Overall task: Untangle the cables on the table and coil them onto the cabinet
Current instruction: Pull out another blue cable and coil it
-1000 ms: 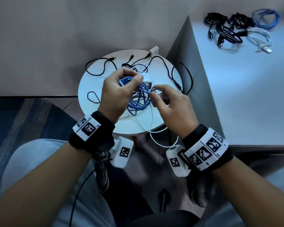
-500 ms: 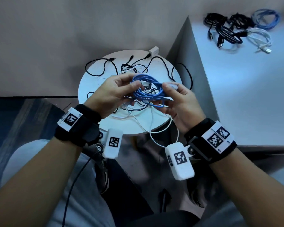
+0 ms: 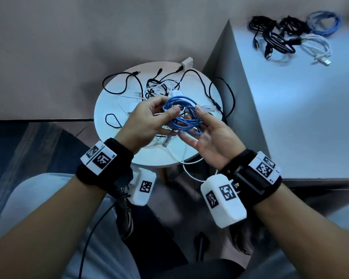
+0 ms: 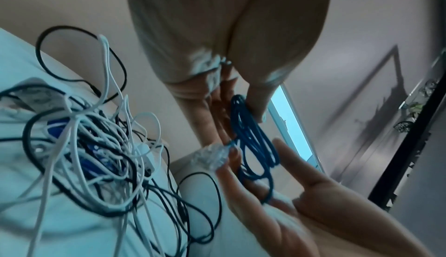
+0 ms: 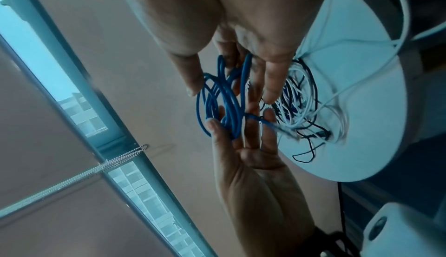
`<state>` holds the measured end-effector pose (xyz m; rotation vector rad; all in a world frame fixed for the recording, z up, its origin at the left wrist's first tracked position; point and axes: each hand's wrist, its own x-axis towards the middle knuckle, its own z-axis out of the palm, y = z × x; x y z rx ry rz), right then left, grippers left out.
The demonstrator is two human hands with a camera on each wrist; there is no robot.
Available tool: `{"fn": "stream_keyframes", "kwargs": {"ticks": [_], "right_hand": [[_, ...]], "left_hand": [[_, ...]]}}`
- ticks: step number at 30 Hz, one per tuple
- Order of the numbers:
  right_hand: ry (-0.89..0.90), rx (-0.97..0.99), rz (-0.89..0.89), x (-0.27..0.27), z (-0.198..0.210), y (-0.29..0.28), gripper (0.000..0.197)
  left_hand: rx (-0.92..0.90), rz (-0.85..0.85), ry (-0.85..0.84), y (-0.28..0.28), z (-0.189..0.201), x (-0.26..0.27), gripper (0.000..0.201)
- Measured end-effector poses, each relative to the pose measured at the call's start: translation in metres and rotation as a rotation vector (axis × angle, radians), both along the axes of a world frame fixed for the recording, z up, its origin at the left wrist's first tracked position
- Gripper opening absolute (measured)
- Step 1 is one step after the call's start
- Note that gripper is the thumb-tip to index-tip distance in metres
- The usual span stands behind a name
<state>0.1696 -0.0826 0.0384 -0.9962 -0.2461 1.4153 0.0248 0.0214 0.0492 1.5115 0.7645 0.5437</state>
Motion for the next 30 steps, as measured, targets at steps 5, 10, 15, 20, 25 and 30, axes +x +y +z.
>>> {"fn": "stream_keyframes", "kwargs": {"ticks": [5, 10, 15, 20, 25, 30], "right_hand": [[0.003, -0.016, -0.012, -0.003, -0.005, 0.000, 0.047], [-0.135, -0.012, -0.039, -0.003, -0.004, 0.001, 0.039], [-0.288, -0.040, -0.079, 0.002, 0.003, 0.003, 0.035], [-0.381, -0.002, -0.122, 0.012, 0.022, 0.003, 0.032], [-0.559, 0.059, -0.181, 0.047, 0.060, -0.005, 0.033], [-0.719, 0.004, -0.309, 0.116, 0.098, -0.008, 0.034]], "left_hand": [[0.061, 0.075, 0.042, -0.005, -0.006, 0.004, 0.019], [0.165, 0.068, 0.106, -0.002, -0.005, 0.001, 0.020], [0.056, 0.122, 0.153, 0.001, -0.001, 0.002, 0.040], [0.005, 0.035, 0.239, -0.002, -0.009, 0.003, 0.053], [0.375, -0.291, 0.428, -0.024, -0.030, 0.001, 0.031], [0.441, -0.584, 0.457, -0.064, -0.043, 0.004, 0.018]]}}
